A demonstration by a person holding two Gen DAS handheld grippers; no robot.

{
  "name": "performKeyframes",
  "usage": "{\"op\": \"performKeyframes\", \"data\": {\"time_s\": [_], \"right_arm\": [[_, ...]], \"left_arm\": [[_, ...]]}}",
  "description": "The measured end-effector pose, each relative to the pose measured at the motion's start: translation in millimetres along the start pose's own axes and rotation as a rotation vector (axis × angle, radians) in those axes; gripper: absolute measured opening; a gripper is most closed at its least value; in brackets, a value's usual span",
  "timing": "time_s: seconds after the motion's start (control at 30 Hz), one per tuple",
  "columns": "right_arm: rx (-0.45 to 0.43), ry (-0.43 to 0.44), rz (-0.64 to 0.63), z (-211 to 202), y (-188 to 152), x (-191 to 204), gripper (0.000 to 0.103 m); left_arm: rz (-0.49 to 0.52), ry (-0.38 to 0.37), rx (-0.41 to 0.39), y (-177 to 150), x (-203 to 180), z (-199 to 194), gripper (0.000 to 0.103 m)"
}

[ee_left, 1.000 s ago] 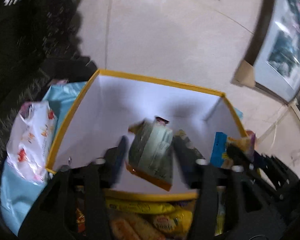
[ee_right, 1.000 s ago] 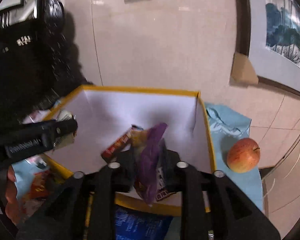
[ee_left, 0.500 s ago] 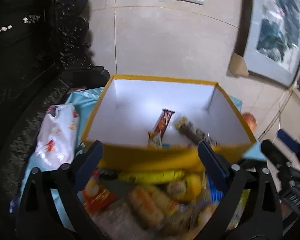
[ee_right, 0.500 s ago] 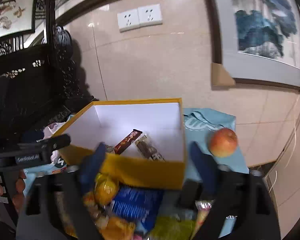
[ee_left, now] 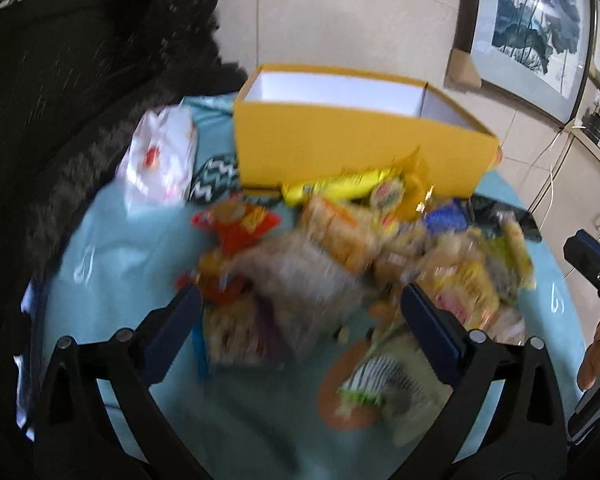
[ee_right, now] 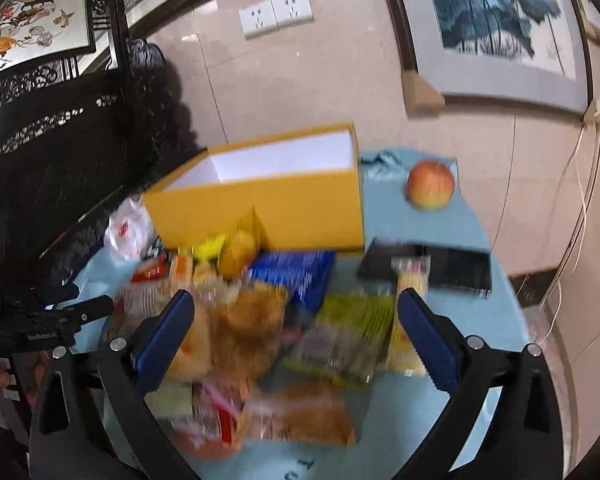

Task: Organize snacks
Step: 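Move both tools back over the snack pile, then grasp the blue-edged cartoon-printed snack bag with the left tool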

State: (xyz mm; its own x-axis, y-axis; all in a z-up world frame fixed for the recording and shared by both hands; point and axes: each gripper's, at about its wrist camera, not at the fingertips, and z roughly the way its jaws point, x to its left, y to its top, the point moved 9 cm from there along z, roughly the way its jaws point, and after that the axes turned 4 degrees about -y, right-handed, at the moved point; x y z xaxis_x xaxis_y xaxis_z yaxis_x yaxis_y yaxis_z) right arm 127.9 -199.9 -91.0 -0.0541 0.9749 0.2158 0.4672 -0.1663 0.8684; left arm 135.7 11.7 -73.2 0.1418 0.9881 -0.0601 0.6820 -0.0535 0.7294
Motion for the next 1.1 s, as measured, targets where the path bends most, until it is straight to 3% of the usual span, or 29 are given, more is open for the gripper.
{"op": "performKeyframes", "data": {"time_s": [0.37,0.53,0.7,0.8,1.07,1.1], "right_arm": [[0.047,0.053,0.103,17,-26,-19,0.102],[0.003,0.058,0.05,8,-24,-7,0.102],[0.009,0.079,0.029,7,-27,2,0.102],[0.021,0.085,0.034,9,-28,3,0.102],[0.042,0.083,0.015,13,-33,7,0.102],[0.048,0.084,0.018,14,-34,7,0.102]], "left_arm": [[-0.057,0.069,0.055,-38,38,19,0.101],[-0.077,0.082,0.091,-43,45,41,0.101],[-0.034,0.106,0.108,-46,45,59,0.101],[-0.072,0.097,0.157,-50,52,73,0.101],[-0.077,0.106,0.134,-41,54,81,0.1],[-0.08,0.108,0.131,-41,54,79,0.096]]}}
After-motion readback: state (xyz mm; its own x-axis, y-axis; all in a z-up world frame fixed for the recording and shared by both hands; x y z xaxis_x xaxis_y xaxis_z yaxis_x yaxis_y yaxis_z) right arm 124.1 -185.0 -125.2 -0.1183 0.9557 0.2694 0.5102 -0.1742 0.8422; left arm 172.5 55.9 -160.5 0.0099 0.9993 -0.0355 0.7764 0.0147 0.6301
